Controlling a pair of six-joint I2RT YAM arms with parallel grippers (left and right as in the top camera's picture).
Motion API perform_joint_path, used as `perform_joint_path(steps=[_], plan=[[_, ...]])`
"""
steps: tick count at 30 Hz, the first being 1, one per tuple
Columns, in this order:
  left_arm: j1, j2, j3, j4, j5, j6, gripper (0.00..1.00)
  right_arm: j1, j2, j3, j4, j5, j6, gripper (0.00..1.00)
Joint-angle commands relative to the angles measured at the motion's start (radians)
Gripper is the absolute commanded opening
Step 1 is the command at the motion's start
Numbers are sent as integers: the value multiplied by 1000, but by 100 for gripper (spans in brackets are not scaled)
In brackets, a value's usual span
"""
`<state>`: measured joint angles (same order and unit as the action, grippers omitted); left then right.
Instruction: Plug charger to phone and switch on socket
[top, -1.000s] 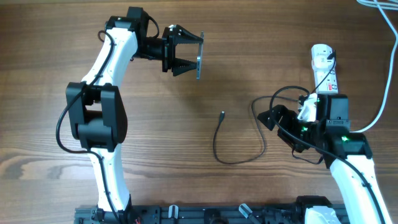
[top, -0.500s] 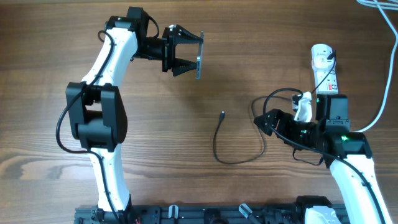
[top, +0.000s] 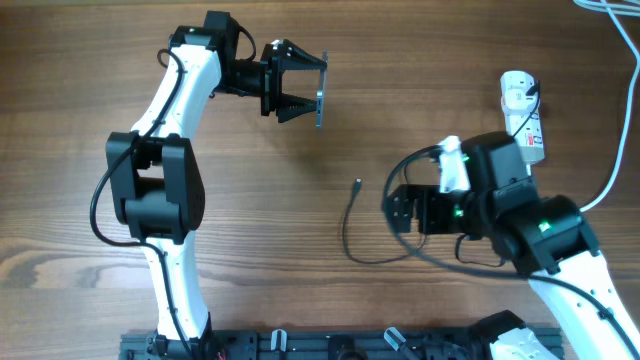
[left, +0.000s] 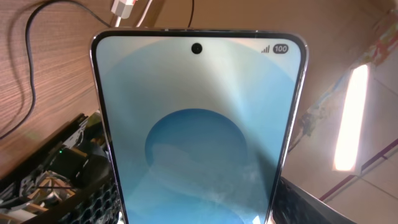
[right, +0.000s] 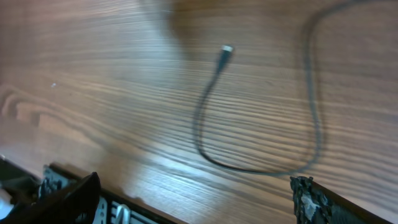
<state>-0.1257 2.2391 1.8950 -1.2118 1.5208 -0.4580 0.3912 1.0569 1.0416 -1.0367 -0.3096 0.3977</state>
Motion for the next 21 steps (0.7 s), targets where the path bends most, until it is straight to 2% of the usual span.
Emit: perform_joint_path(steps=[1,5,10,13,19,21], plan=[[6,-35,-3,-2,56,1,79,145,39,110,-47,204,85,99],[6,-35,-2,-2,56,1,79,279,224,326,-120,292,128,100],[6,-35,-2,-2,56,1,79,355,493,619,-193,342,160,99],[6,-35,-2,-2,56,1,79,379,613,787,-210,523,224,99],[6,-35,-2,-2,56,1,79,380,648,837,-20,616,201,99],[6,-35,-2,-2,56,1,79,381,668,837,6,618,204,95]])
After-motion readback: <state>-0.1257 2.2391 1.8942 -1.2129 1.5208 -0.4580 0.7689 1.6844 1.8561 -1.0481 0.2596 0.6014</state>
